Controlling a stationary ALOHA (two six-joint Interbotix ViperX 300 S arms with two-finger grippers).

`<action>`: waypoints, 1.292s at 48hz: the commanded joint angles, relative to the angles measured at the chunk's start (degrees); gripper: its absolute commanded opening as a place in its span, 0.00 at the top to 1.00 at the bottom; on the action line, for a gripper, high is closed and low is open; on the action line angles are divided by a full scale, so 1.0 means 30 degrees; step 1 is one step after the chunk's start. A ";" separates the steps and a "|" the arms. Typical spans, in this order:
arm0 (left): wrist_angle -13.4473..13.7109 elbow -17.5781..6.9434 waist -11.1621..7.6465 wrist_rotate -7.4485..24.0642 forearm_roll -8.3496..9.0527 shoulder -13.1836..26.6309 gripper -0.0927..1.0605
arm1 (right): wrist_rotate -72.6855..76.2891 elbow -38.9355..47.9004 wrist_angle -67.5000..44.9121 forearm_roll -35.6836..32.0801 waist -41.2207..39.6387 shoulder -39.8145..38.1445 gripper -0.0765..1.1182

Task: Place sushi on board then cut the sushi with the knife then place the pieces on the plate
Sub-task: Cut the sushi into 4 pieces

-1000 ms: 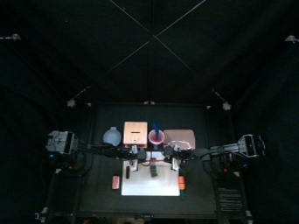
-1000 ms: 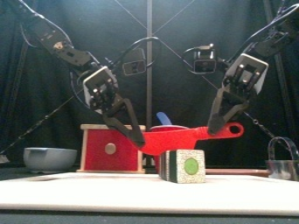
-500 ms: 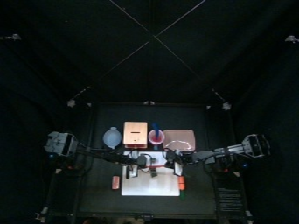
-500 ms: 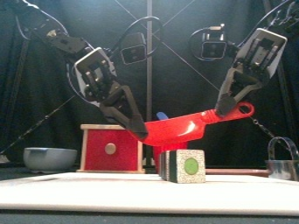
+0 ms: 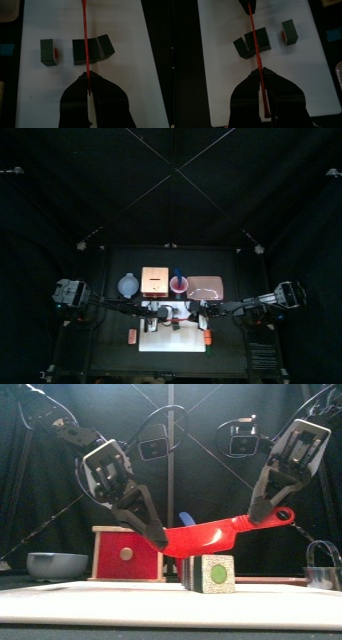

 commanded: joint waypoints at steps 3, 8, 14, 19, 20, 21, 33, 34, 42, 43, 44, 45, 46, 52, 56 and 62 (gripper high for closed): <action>0.0088 -0.0088 -0.0264 0.0029 0.0000 -0.0117 0.64 | 0.0088 -0.0088 -0.0029 0.0088 0.0088 -0.0234 0.64; 0.0088 -0.0088 -0.0264 0.0029 0.0000 -0.0059 0.64 | 0.0088 -0.0088 -0.0059 0.0088 0.0088 -0.0146 0.64; 0.0088 -0.0088 -0.0264 0.0029 0.0000 0.0176 0.64 | 0.0088 -0.0088 -0.0059 0.0059 0.0059 0.0117 0.64; -0.0029 -0.0088 -0.0205 0.0029 0.0000 0.0410 0.64 | 0.0088 -0.0088 -0.0176 0.0059 0.0059 0.0381 0.64; -0.0088 -0.0088 -0.0176 0.0029 0.0000 0.0469 0.64 | 0.0088 -0.0088 -0.0234 0.0059 0.0029 0.0469 0.64; -0.0117 -0.0088 -0.0146 0.0029 0.0000 0.0557 0.64 | 0.0088 -0.0088 -0.0234 0.0059 0.0029 0.0527 0.64; -0.0205 -0.0146 -0.0117 0.0000 -0.0029 0.1084 0.64 | 0.0088 -0.0176 -0.0293 0.0410 0.0117 0.1611 0.64; -0.0205 -0.0146 -0.0117 0.0000 0.0000 0.1113 0.64 | 0.0088 -0.0205 -0.0322 0.0469 0.0146 0.1729 0.64; -0.0205 -0.0117 -0.0117 0.0000 -0.0176 0.1260 0.64 | 0.0117 -0.0381 -0.0586 0.0703 0.0410 0.2520 0.64; -0.0176 -0.0117 -0.0146 0.0000 -0.0234 0.1260 0.64 | 0.0088 -0.0410 -0.0557 0.0820 0.0439 0.2578 0.64; -0.0176 -0.0117 -0.0176 0.0000 -0.0264 0.1230 0.64 | 0.0088 -0.0439 -0.0586 0.0908 0.0469 0.2637 0.64; -0.0176 -0.0117 -0.0176 0.0000 -0.0293 0.1230 0.64 | 0.0088 -0.0439 -0.0557 0.0996 0.0527 0.2695 0.64; -0.0205 -0.0088 -0.0205 0.0029 -0.0322 0.1230 0.64 | 0.0088 -0.0469 -0.0586 0.1055 0.0586 0.2725 0.64; -0.0176 -0.0088 -0.0234 0.0029 -0.0439 0.1260 0.64 | 0.0088 -0.0498 -0.0557 0.1201 0.0762 0.2812 0.64; -0.0117 -0.0146 -0.0293 0.0029 -0.0469 0.1230 0.64 | 0.0088 -0.0557 -0.0586 0.1406 0.0938 0.2812 0.64; -0.0088 -0.0146 -0.0557 0.0029 -0.0703 0.1143 0.64 | 0.0088 -0.0703 -0.0586 0.1787 0.1436 0.2812 0.64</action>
